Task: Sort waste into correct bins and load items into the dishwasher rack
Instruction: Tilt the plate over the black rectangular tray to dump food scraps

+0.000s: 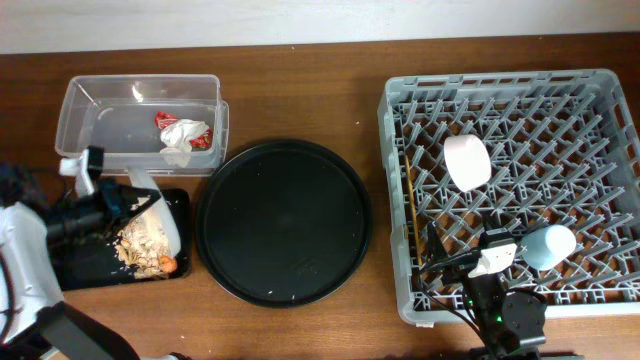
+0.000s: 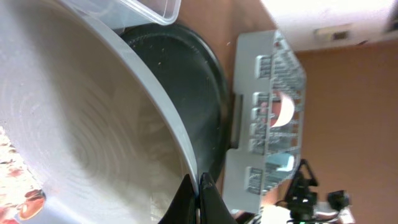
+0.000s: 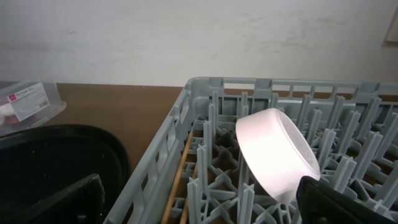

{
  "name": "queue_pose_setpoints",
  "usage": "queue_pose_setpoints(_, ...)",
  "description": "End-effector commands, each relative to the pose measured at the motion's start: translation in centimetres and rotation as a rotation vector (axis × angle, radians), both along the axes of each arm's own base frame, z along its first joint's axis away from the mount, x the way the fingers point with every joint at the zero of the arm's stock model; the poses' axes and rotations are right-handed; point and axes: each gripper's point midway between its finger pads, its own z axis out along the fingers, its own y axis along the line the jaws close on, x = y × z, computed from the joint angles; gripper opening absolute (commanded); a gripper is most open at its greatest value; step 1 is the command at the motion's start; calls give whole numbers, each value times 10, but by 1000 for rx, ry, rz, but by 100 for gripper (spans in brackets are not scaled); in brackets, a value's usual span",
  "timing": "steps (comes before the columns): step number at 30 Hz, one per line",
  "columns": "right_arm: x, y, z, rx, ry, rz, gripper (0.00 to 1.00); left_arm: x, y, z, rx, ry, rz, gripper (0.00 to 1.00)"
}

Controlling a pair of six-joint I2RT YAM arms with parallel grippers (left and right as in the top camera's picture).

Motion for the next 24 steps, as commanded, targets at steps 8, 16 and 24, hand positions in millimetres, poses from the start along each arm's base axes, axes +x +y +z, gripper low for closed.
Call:
queue_pose_setpoints(8, 0, -1, -2, -7, 0, -1, 98, -19, 30, 40, -97, -236, 106, 0)
queue_pose_setpoints(16, 0, -1, -2, -7, 0, -1, 98, -22, 27, 46, -63, -256, 99, 0)
queue_pose_setpoints(24, 0, -1, -2, -7, 0, -1, 98, -26, 27, 52, 37, -290, 81, 1)
